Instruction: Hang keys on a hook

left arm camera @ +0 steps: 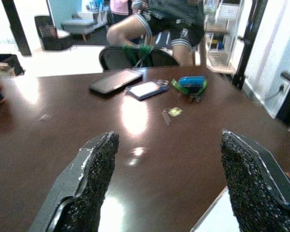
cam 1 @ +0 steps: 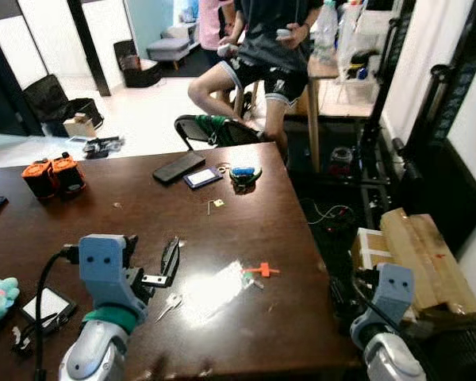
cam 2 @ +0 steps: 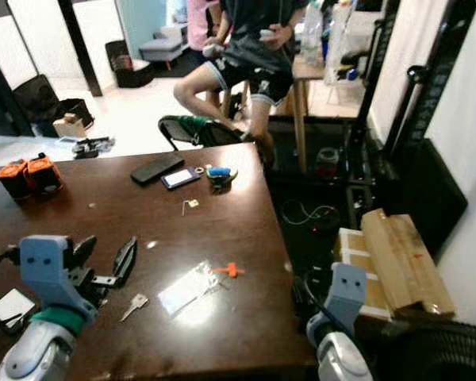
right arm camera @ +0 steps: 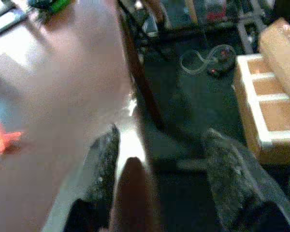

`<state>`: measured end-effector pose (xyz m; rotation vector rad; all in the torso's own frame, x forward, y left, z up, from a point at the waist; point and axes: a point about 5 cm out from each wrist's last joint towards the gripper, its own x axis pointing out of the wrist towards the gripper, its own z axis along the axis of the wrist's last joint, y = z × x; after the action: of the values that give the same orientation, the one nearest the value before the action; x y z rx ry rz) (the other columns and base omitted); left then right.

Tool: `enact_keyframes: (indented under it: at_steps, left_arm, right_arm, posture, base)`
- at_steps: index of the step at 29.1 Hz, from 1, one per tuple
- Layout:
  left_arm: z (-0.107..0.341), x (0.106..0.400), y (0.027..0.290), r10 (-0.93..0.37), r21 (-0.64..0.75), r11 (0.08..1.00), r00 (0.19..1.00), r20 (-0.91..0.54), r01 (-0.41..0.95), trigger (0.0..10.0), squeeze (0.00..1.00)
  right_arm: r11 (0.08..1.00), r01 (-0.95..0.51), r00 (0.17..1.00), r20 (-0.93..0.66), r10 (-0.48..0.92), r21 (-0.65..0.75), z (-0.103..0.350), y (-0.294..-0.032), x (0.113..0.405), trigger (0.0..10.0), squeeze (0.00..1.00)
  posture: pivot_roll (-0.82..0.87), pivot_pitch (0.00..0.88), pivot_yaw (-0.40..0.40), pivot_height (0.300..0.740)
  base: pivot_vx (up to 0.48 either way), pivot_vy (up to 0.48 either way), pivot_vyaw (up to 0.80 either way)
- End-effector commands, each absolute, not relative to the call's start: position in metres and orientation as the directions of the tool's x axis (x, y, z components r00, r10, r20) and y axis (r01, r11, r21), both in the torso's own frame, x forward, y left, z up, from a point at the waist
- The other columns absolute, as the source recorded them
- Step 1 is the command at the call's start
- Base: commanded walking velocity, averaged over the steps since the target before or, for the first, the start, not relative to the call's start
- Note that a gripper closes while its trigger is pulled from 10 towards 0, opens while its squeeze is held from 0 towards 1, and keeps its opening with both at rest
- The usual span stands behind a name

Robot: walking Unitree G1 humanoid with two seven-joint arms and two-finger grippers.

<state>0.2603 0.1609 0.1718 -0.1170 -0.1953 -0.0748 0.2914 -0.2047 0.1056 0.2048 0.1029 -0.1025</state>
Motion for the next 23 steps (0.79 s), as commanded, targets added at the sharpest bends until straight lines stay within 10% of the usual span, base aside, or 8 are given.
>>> enact_keyframes:
  at_steps: [1, 23]
  left_arm:
    - [0.17, 0.259, 0.164, -0.053, -0.092, 0.993, 0.979, 0.194, 0.072, 10.0, 0.0]
    - [0.168, 0.264, 0.175, 0.008, -0.062, 0.998, 0.99, 0.14, 0.001, 10.0, 0.0]
  right_arm:
    - [0.97, 0.103, 0.981, -0.183, -0.063, 0.221, 0.09, -0.197, 0.287, 10.0, 0.0]
    - [0.955, -0.031, 0.998, -0.043, 0.046, 0.296, 0.129, -0.174, 0.334, 10.0, 0.0]
  posture:
    - [-0.16, 0.04, 0.175, 0.74]
    - [-0.16, 0.057, 0.196, 0.74]
  base:
    - [0.0, 0.0, 0.0]
    - [0.0, 0.0, 0.0]
